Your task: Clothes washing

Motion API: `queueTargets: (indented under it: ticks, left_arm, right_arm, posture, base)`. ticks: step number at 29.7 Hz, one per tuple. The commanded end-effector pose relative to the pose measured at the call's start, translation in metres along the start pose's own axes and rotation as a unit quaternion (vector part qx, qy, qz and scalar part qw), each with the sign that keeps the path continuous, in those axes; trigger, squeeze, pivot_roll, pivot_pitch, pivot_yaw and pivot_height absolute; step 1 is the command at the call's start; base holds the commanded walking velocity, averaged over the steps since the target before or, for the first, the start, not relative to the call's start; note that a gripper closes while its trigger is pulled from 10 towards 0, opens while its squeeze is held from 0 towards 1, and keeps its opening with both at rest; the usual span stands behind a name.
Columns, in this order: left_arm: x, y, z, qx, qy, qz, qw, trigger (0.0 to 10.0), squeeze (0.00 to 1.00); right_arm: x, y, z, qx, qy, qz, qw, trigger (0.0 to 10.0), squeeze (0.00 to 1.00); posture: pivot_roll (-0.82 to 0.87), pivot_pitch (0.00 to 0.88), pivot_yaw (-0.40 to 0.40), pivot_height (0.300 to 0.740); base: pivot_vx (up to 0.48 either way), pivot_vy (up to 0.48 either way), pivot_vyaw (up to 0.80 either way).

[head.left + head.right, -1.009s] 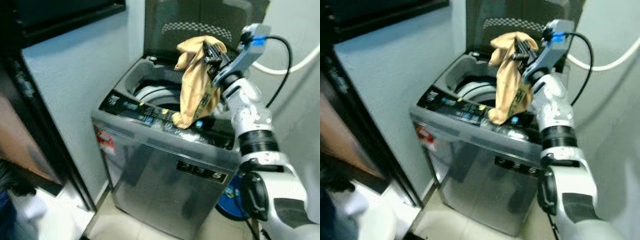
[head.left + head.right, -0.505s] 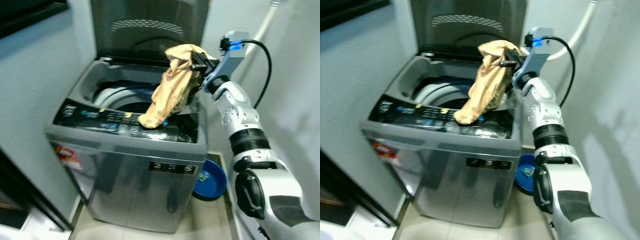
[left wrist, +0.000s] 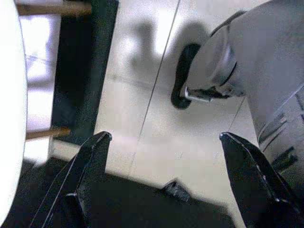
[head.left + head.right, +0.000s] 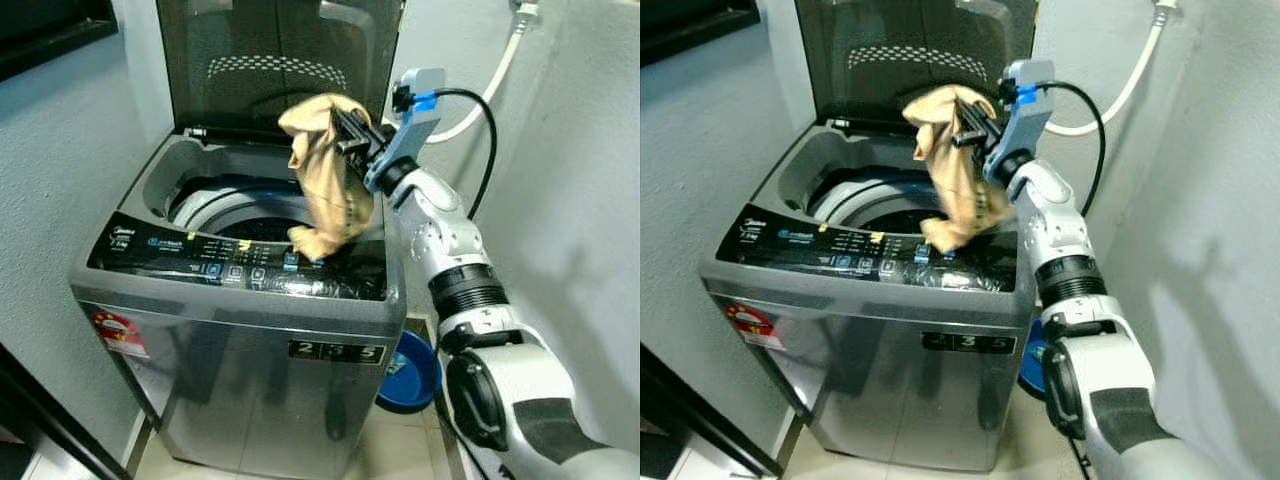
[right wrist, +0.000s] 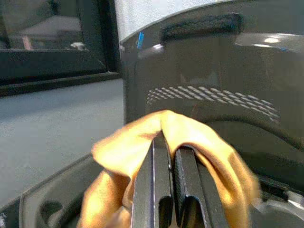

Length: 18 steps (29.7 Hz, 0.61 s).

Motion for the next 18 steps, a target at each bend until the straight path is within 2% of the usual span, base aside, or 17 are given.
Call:
queueTargets:
  ticks: [1, 11, 15, 17, 18]
  left_arm:
    - [0.0237, 0.0058, 0.0039, -0.012, 0.045, -0.009, 0.999, 10.0, 0.00]
    - [0.0229, 0.0032, 0.0035, -0.007, 0.045, -0.006, 0.999, 10.0, 0.00]
    - [0.0194, 0.0030, 0.0030, -0.006, 0.039, -0.006, 0.999, 10.0, 0.00]
    - [0.0184, 0.0036, 0.0029, -0.006, 0.038, -0.005, 0.999, 10.0, 0.00]
    - [0.0168, 0.0045, 0.0028, -0.006, 0.035, -0.003, 0.999, 10.0, 0.00]
  right_arm:
    - [-0.0046, -0.0082, 0.0035, 0.013, -0.002, 0.008, 1.000, 10.0, 0.00]
    - [-0.0051, -0.0120, 0.0055, 0.019, 0.002, 0.013, 1.000, 10.0, 0.00]
    - [-0.0041, -0.0127, 0.0065, 0.019, 0.001, 0.008, 1.000, 10.0, 0.00]
    - [-0.0041, -0.0133, 0.0081, 0.017, -0.005, -0.009, 1.000, 10.0, 0.00]
    - [-0.0068, -0.0143, 0.0122, 0.003, -0.027, -0.064, 0.998, 10.0, 0.00]
  posture:
    - [0.15, 0.000, -0.058, 0.740]
    - [0.16, 0.000, -0.053, 0.740]
    - [0.16, 0.000, -0.053, 0.740]
    - [0.16, 0.000, -0.055, 0.740]
    - [0.16, 0.000, -0.057, 0.740]
  base:
    - [0.300, 0.000, 0.00]
    - [0.295, 0.000, 0.00]
    - [0.000, 0.000, 0.00]
    - [0.000, 0.000, 0.00]
    - [0.000, 0.000, 0.00]
Point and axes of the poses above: a point about 5 cm out from each wrist's last joint towards the gripper, its own z axis pointing out of the wrist towards the gripper, its own x axis along the axis of the wrist's last joint, y = z × x, the point moved 1 cm from there along z, pointing out of the wrist towards the gripper, and after that the axes turned 11 degrees about z, right-handed, at the moved point
